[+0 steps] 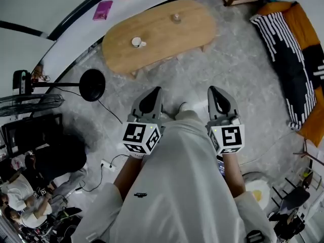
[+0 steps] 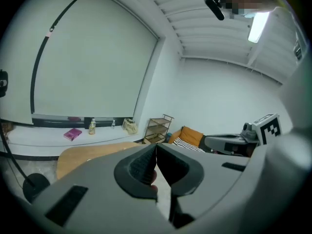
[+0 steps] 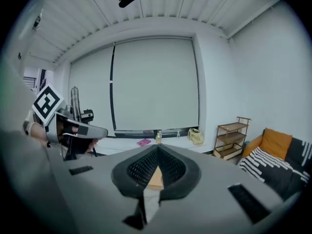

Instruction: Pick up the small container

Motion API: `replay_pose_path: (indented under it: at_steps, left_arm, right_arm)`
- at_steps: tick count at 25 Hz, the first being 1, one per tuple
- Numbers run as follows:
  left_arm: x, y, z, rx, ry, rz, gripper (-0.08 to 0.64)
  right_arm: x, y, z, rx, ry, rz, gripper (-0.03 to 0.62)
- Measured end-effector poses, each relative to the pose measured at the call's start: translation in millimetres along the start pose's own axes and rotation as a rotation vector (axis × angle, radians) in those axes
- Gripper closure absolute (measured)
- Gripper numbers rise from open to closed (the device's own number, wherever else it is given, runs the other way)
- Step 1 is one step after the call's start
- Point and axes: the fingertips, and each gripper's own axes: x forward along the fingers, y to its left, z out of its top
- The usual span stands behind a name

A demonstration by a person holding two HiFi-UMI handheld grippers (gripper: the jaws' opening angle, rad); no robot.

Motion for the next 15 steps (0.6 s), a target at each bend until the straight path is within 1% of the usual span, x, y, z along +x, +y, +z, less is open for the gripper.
replay_pose_path:
  at_steps: [3, 4, 8, 11, 15]
  left_arm:
    - [8.5, -12.8, 4.5, 0.022, -0.012, -0.001, 0.540]
    - [10.9, -14.8, 4.6, 0.025, -0.014, 0.002, 0.540]
    - [24.3, -22.5, 8.7, 0.044, -0.019, 0.003, 0.540]
    - [29.2, -29.5, 13.8, 0.058, -0.020, 0.002, 0.540]
    - [36.0, -34.4, 18.1, 0.065, -0.025, 0.010, 0.540]
  right_arm:
    - [-5.7, -12.8, -5.6, 0.073, -0.019, 0.034, 0.586]
    - [-6.2, -16.9, -8.6, 0.080, -0.021, 0.037, 0.586]
    - [-5.2, -36.1, -11.0, 0.079, -0.027, 0.029, 0.586]
    - [-8.2, -41.9, -10.0, 0.082, -0.029, 0.044, 0.586]
    - [-0.8, -43.5, -23.2, 0.022, 0.031, 0.094, 0.586]
